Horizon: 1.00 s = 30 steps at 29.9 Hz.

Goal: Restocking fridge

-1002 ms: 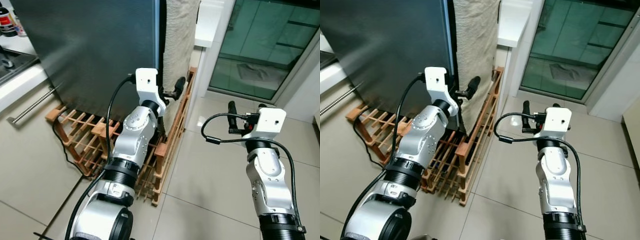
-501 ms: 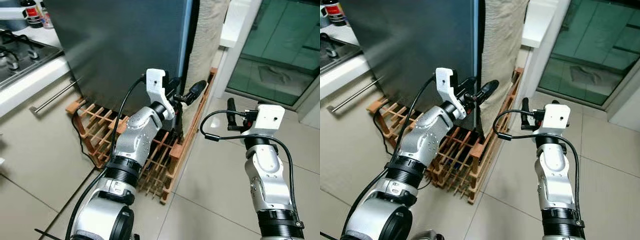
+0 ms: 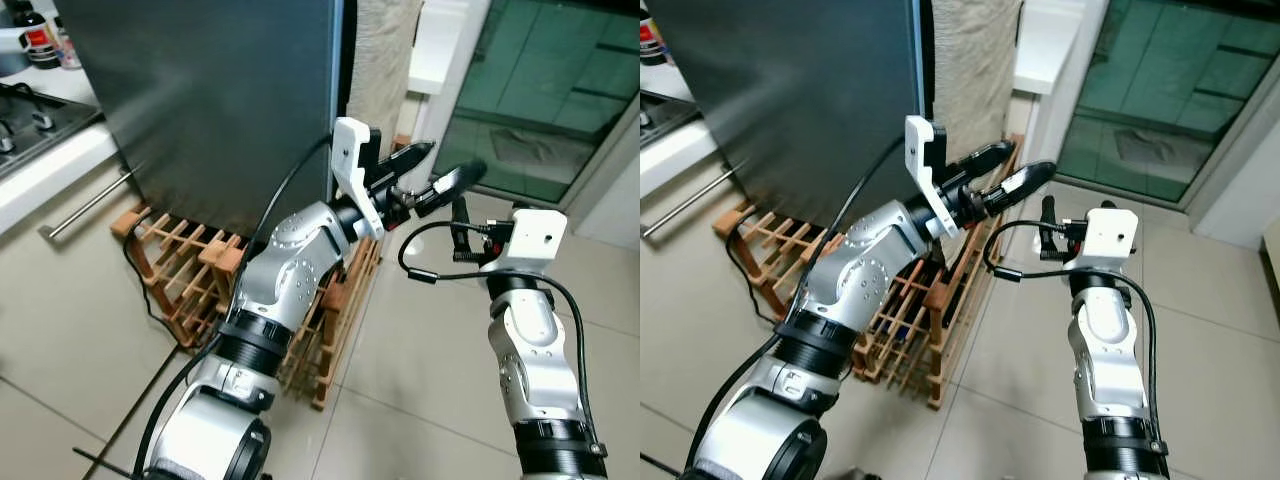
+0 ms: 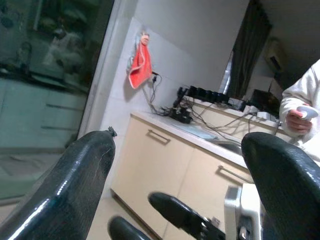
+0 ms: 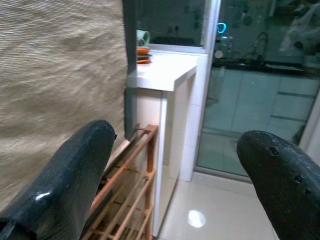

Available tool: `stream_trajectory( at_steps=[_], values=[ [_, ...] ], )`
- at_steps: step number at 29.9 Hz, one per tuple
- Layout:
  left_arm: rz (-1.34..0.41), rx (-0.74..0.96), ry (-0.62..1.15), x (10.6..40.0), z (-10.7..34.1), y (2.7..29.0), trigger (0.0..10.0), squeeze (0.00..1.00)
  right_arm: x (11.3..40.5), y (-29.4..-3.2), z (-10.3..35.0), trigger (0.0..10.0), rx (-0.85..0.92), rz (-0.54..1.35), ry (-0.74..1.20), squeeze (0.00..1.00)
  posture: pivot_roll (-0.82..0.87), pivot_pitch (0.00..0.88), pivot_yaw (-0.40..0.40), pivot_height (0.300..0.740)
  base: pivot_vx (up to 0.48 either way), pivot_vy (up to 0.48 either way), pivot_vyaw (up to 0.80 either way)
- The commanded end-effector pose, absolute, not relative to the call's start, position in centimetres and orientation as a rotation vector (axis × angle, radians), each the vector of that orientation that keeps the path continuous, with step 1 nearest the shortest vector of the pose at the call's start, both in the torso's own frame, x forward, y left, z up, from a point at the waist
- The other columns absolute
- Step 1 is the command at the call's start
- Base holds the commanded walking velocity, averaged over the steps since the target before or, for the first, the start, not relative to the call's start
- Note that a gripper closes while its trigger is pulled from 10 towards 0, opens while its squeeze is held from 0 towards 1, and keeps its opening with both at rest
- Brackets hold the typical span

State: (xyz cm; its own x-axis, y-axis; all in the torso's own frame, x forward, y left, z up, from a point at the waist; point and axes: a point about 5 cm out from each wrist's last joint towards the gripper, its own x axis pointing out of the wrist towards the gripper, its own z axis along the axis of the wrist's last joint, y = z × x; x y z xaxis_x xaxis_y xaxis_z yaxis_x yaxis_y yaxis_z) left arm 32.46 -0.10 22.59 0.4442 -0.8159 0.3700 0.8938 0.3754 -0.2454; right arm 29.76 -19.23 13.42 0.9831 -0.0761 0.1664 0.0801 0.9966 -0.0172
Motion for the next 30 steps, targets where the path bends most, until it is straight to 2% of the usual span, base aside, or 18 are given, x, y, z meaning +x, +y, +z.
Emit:
stream_trajectory(
  at_steps=[1, 3, 4, 7, 12, 13, 14, 15, 20, 28, 30],
  values=[
    [-0.999, -0.495, -0.236, 31.9, 23.0, 0.1, 10.0, 0.0, 29.0, -19.5, 15.1, 10.0, -0.032, -0.11, -0.255, 0.0, -0.15, 0.0, 0.029, 0.74, 0.0, 0.0, 0.0],
    [-0.84, -0.456, -0.233, 32.2, 22.2, 3.4, 10.0, 0.0, 28.0, -19.9, 16.0, 10.0, -0.047, -0.138, -0.299, 0.0, -0.13, 0.0, 0.023, 0.74, 0.0, 0.0, 0.0],
    [-0.84, -0.456, -0.233, 32.2, 22.2, 3.4, 10.0, 0.0, 28.0, -19.9, 16.0, 10.0, -0.047, -0.138, -0.299, 0.0, -0.13, 0.0, 0.023, 0.74, 0.0, 0.0, 0.0],
    [-0.572, -0.386, -0.218, 32.4, 20.5, 8.1, 10.0, 0.0, 26.5, -20.3, 15.5, 10.0, -0.081, -0.146, -0.292, 0.0, -0.12, 0.0, 0.013, 0.74, 0.0, 0.0, 0.0],
    [-0.293, -0.277, -0.171, 32.0, 17.8, 12.1, 10.0, 0.0, 25.8, -20.7, 15.0, 10.0, -0.094, -0.128, -0.31, 0.0, -0.1, 0.0, 0.008, 0.74, 0.0, 0.0, 0.0],
    [-0.293, -0.277, -0.171, 32.0, 17.8, 12.1, 10.0, 0.0, 25.8, -20.7, 15.0, 10.0, -0.094, -0.128, -0.31, 0.0, -0.1, 0.0, 0.008, 0.74, 0.0, 0.0, 0.0],
    [-0.089, -0.123, -0.198, 31.3, 17.0, 14.4, 10.0, 0.0, 25.6, -20.8, 14.9, 10.0, -0.115, -0.124, -0.344, 0.0, -0.1, 0.0, 0.008, 0.74, 0.0, 0.0, 0.0],
    [-0.047, -0.128, -0.196, 30.7, 16.5, 15.3, 10.0, 0.0, 25.5, -20.9, 14.4, 10.0, -0.149, -0.128, -0.341, 0.0, -0.1, 0.0, 0.008, 0.74, 0.0, 0.0, 0.0],
    [0.016, -0.046, -0.253, 30.6, 17.4, 15.4, 10.0, 0.0, 25.8, -21.8, 14.0, 10.0, -0.071, -0.212, -0.311, 0.0, -0.07, 0.0, 0.003, 0.74, 0.0, 0.0, 0.0],
    [-0.119, -0.107, -0.303, 30.2, 18.2, 13.7, 10.0, 0.0, 26.6, -21.8, 14.6, 10.0, -0.084, -0.232, -0.327, 0.0, -0.09, 0.0, 0.009, 0.74, 0.0, 0.0, 0.0],
    [-0.156, -0.124, -0.321, 30.0, 18.3, 13.4, 10.0, 0.0, 26.9, -21.7, 15.0, 10.0, -0.087, -0.226, -0.337, 0.0, -0.09, 0.0, 0.008, 0.74, 0.0, -0.465, 0.0]
  ],
)
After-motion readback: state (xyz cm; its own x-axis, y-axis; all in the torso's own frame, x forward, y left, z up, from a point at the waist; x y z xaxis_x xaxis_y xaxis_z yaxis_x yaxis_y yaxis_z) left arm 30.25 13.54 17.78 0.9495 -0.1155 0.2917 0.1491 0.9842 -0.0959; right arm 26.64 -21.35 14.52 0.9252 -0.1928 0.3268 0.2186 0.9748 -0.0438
